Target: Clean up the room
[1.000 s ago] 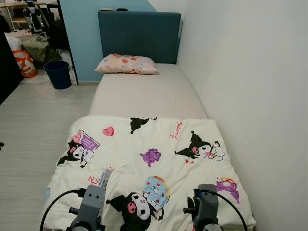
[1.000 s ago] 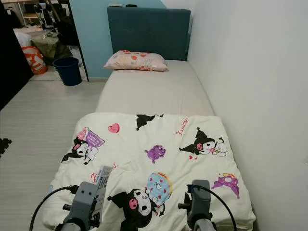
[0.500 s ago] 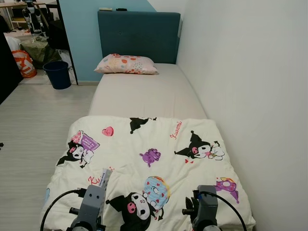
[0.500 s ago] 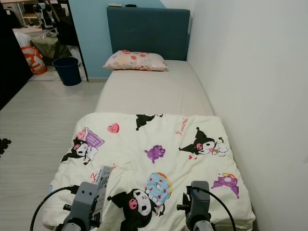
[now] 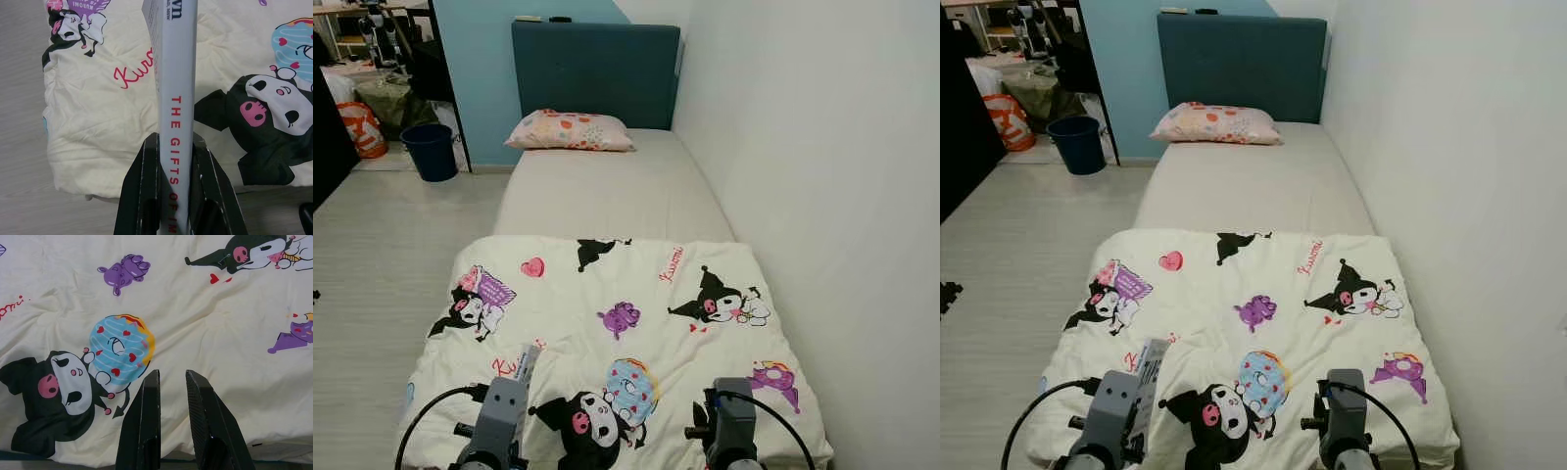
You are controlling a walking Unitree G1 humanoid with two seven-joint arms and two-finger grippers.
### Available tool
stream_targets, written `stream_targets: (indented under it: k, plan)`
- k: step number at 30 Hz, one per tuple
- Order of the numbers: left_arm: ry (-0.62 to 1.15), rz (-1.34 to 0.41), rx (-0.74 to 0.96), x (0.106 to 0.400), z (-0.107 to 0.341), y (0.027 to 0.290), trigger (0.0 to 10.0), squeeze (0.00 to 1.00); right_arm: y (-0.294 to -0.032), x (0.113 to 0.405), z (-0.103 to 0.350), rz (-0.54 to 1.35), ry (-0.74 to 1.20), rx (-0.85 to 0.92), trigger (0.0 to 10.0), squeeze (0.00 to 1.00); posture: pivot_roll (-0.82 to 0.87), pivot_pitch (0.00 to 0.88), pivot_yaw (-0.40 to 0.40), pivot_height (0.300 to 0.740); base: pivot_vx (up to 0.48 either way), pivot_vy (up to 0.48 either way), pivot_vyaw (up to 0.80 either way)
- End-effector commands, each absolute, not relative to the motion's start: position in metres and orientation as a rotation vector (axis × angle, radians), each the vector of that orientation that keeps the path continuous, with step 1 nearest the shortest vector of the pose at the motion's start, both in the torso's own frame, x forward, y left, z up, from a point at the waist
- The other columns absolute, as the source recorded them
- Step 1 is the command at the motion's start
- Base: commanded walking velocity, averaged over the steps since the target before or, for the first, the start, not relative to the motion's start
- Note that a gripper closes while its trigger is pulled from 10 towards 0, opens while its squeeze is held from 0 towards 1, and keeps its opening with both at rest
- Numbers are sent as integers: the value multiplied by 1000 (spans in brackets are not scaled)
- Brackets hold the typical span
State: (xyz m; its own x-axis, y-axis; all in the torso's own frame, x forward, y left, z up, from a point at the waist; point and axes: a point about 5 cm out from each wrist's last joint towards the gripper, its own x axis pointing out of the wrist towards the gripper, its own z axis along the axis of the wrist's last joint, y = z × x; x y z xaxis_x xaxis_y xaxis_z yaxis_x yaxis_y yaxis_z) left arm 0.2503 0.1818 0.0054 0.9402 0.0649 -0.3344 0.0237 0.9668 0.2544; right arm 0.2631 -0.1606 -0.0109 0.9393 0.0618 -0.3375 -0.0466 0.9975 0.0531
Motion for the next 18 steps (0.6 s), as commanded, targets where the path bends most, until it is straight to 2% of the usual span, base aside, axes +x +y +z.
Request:
stream_targets:
  k: [1,18]
  plan:
    - [340,18,257,248,5,179,10000,0,-161,260,-15,50,373,41,10000,0,25,123,-45,728,0,0,0]
    - [338,12,257,250,5,178,10000,0,-164,261,-16,18,392,15,10000,0,19,121,-42,728,0,0,0]
